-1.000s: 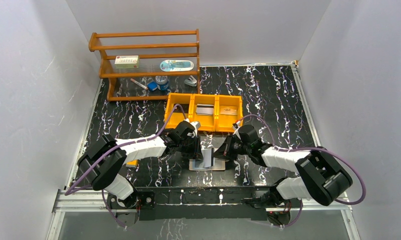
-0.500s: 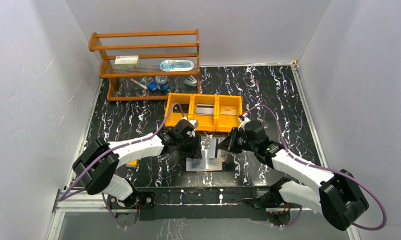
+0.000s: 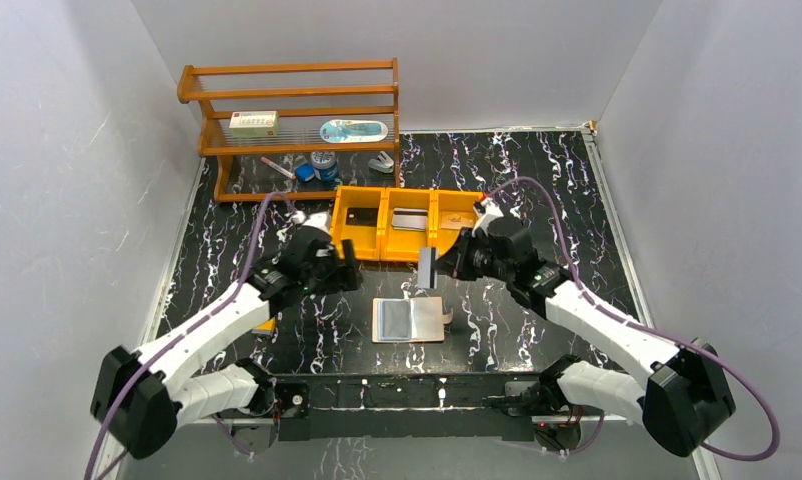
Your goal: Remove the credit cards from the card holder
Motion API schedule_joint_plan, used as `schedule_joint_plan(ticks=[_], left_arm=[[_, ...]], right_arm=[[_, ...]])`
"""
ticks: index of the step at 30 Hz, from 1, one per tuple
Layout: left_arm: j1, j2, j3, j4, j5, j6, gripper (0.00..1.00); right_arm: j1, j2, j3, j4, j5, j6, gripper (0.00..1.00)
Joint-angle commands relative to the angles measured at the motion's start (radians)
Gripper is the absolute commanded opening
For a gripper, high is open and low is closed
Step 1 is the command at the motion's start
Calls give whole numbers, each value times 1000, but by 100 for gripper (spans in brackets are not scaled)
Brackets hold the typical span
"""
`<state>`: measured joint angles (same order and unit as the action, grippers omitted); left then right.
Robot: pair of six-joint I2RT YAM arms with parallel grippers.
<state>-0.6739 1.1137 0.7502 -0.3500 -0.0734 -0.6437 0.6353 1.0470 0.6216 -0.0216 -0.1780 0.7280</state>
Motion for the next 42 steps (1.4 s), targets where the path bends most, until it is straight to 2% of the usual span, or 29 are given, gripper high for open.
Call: schedule_joint_plan(ticks=[1,3,10,16,19,21,22,24,25,29,42], left_arm=[[103,-141,-81,-117,-110,-29,86],[123,-186,-103,-144,-139,-57,91],[127,-253,-95,-199,-190,-108,98],[127,-240,27,-293,-230,-8,98],[126,-249,33,-292,-270,47,98],[128,-271,-3,-274,-310,72,98],[127,-281,-17,-270,-325,69,98],[127,-296,-13,-266,-338,68,98],[127,-301,-11,-270,-346,71,98],[126,-303,-8,-293,-360,64,98],[126,-315,-7,-310,-370,56,98]], right_arm=[[0,74,153,-3,79,-137,0],[1,127,230,-1,112,-195,0],[3,387,471,-14,187,-493,0],[9,559,626,17,169,-719,0],[16,638,691,-13,177,-847,0],[36,683,731,-59,201,-1003,0],[57,702,730,-67,215,-1149,0],[101,749,702,-24,330,-1334,0],[110,789,724,-34,390,-1402,0],[114,856,752,-10,468,-1565,0],[118,932,718,78,484,-1685,0]])
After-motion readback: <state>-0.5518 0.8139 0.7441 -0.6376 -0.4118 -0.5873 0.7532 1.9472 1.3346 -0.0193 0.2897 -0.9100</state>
